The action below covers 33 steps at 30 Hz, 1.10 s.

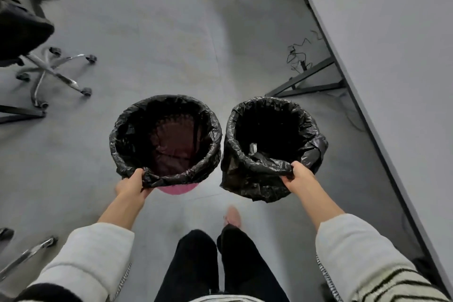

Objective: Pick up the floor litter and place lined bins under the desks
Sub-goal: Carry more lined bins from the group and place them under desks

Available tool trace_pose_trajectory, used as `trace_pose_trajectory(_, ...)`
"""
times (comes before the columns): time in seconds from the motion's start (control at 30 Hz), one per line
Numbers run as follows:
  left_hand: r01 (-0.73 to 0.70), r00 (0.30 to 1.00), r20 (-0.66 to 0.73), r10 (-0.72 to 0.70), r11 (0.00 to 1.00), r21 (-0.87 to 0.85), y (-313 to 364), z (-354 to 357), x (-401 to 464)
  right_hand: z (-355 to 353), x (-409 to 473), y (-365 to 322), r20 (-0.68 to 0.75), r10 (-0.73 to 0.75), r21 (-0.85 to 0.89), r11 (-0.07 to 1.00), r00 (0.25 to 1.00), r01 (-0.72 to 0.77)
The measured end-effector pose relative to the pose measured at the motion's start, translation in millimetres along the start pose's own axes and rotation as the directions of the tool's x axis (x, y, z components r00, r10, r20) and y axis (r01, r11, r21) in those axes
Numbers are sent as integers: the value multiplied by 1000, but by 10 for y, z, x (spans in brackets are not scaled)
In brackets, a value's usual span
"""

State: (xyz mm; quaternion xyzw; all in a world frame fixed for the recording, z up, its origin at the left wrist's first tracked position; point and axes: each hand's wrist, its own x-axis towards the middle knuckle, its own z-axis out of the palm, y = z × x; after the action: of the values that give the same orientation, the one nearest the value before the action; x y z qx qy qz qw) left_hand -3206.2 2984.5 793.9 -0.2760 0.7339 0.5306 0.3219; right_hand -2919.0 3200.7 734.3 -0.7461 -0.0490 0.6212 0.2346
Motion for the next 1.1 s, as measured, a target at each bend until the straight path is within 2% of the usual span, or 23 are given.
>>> trace_pose_trajectory(0.27,21,999,-45,-19,998,54,995,1599,1050,1720,701,-989,-80,54,15,998,995,-53)
trace_pose_trajectory(0.37,25,1000,-20,-22,988,152,1309,2177,1590,2311,1169,-1276,-140,77,17,997,987,-75)
trace_pose_trajectory(0.53,8,999,-32,1,962,272,1685,3040,2606,3235,2134,-1534,-118,145,132,983,982,-130)
trace_pose_trajectory(0.73,24,998,-69,-3,948,318,1556,3993,3549,3930,3332,-1558,-26,223,233,949,974,-211)
trace_pose_trajectory(0.8,47,997,-78,-27,961,273,1365,4340,3927,4105,3760,-1523,-2,254,235,940,967,-246)
trace_pose_trajectory(0.9,107,994,-48,-99,974,201,1091,4681,4192,4187,4111,-1534,-15,307,271,917,952,-292)
trace_pose_trajectory(0.97,156,986,-84,-143,971,182,882,4871,4364,4199,4372,-1531,-19,331,293,904,944,-311)
trace_pose_trajectory(1.1,249,965,-124,-230,953,173,649,5062,4429,4165,4661,-1646,-26,299,351,896,954,-271)
